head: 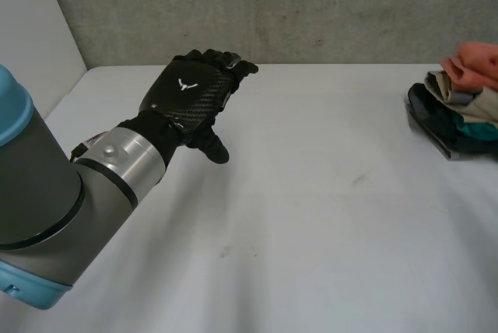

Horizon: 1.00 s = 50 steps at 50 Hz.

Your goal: Fold the laundry.

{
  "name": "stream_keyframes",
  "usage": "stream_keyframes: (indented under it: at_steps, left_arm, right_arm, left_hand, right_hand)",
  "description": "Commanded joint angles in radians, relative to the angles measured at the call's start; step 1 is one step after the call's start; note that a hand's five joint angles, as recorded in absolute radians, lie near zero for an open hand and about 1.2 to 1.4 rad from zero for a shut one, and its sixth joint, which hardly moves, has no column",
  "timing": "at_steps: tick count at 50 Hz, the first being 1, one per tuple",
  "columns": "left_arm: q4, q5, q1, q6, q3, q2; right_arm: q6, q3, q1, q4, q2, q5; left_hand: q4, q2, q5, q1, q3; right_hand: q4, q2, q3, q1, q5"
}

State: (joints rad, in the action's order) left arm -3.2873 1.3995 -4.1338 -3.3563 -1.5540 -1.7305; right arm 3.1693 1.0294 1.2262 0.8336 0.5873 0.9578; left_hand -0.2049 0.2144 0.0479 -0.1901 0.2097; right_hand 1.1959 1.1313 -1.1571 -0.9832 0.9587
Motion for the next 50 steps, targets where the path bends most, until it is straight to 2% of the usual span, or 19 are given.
stream_keyframes:
  at_steps: [1,6,9,10,11,12,21,25,28,31,32,33,34,36,38,40,44,48,50]
  left_arm:
    - [0.000,-0.001,0.006,-0.002,0.000,0.000]
    - [0.000,-0.001,0.021,-0.002,0.006,0.002]
    - [-0.002,-0.001,0.027,-0.003,0.009,0.002]
    - [-0.003,-0.001,0.029,-0.003,0.012,0.003]
    - [-0.005,-0.001,0.029,-0.005,0.012,0.003]
    - [-0.005,-0.001,0.030,-0.003,0.012,0.003]
    - [-0.005,-0.001,0.030,-0.003,0.012,0.008]
    - [-0.003,0.001,0.030,-0.003,0.011,0.012]
    - [-0.003,0.001,0.030,-0.002,0.008,0.015]
    - [-0.003,0.001,0.032,-0.002,0.006,0.017]
    - [-0.003,0.001,0.032,0.000,0.006,0.017]
    - [-0.003,0.001,0.032,0.000,0.009,0.020]
    - [-0.003,0.003,0.032,0.002,0.011,0.022]
    - [0.000,0.004,0.030,0.003,0.017,0.038]
    - [-0.002,0.006,0.029,0.003,0.023,0.057]
    - [-0.002,0.009,0.027,0.005,0.031,0.069]
    - [0.002,0.019,0.021,0.031,0.057,0.103]
    - [0.005,0.062,0.000,0.089,0.066,0.140]
    - [0.005,0.111,-0.032,0.116,0.066,0.163]
  right_arm:
    - [0.000,0.055,-0.051,0.027,0.008,-0.051]
    - [0.006,0.060,-0.056,0.036,0.048,-0.057]
    - [0.006,0.073,-0.060,0.019,0.101,-0.042]
    - [0.008,0.090,-0.060,0.004,0.139,-0.031]
    - [0.006,0.099,-0.060,-0.010,0.160,-0.024]
    - [0.006,0.116,-0.062,-0.043,0.196,-0.010]
    - [-0.035,0.143,-0.080,-0.323,0.331,0.006]
    - [-0.133,0.156,-0.137,-0.459,0.384,0.018]
    - [-0.245,0.164,-0.183,-0.588,0.433,0.062]
    - [-0.374,0.150,-0.243,-0.682,0.453,0.195]
    - [-0.446,0.144,-0.276,-0.705,0.460,0.294]
    - [-0.484,0.140,-0.289,-0.706,0.462,0.344]
    - [-0.553,0.126,-0.303,-0.699,0.471,0.434]
    - [-0.604,0.113,-0.307,-0.676,0.486,0.508]
    - [-0.638,0.115,-0.297,-0.609,0.503,0.544]
    - [-0.618,0.121,-0.275,-0.564,0.522,0.536]
    - [-0.481,0.173,-0.176,-0.519,0.620,0.503]
    - [-0.300,0.279,-0.088,-0.515,0.768,0.441]
    - [-0.217,0.352,-0.021,-0.515,0.851,0.383]
  left_hand:
    - [-0.009,-0.001,-0.009,-0.023,0.004]
    - [-0.009,-0.001,-0.009,-0.023,0.004]
    - [-0.009,-0.001,-0.009,-0.023,0.004]
    - [-0.009,-0.001,-0.009,-0.023,0.004]
    - [-0.009,-0.001,-0.009,-0.023,0.004]
    - [-0.009,-0.001,-0.009,-0.023,0.004]
    - [-0.009,-0.001,-0.009,-0.023,0.004]
    - [-0.003,-0.007,-0.015,-0.018,-0.002]
    - [0.000,-0.010,-0.018,-0.015,-0.005]
    - [0.000,-0.010,-0.018,-0.015,-0.005]
    - [0.000,-0.010,-0.018,-0.015,-0.005]
    - [0.003,-0.013,-0.021,-0.012,-0.008]
    - [0.003,-0.013,-0.021,-0.012,-0.008]
    - [0.003,-0.013,-0.021,-0.012,-0.008]
    - [0.003,-0.013,-0.021,-0.012,-0.008]
    - [0.003,-0.013,-0.021,-0.012,-0.008]
    - [0.003,-0.013,-0.021,-0.012,-0.008]
    - [0.003,-0.013,-0.021,-0.012,-0.008]
    - [0.000,-0.010,-0.018,-0.015,-0.005]
  right_hand:
    - [0.200,0.265,-0.239,-0.413,0.263]
    - [0.200,0.265,-0.239,-0.413,0.263]
    - [-0.430,-0.366,0.392,0.218,-0.368]
    - [-0.837,-0.772,0.798,0.624,-0.774]
    - [-0.983,-0.919,0.944,0.771,-0.921]
    - [-1.021,-0.957,0.983,0.809,-0.959]
    - [-1.021,-0.957,0.983,0.809,-0.959]
    - [-1.021,-0.957,0.983,0.809,-0.959]
    - [-1.021,-0.957,0.983,0.809,-0.959]
    - [-1.021,-0.957,0.983,0.809,-0.959]
    - [-1.021,-0.957,0.983,0.809,-0.959]
    - [-1.021,-0.957,0.983,0.809,-0.959]
    - [-1.021,-0.957,0.983,0.809,-0.959]
    - [-1.021,-0.957,0.983,0.809,-0.959]
    - [-1.021,-0.957,0.983,0.809,-0.959]
    - [-1.021,-0.957,0.983,0.809,-0.959]
    - [-1.021,-0.957,0.983,0.809,-0.959]
    - [-1.021,-0.957,0.983,0.809,-0.959]
    - [-1.021,-0.957,0.983,0.809,-0.959]
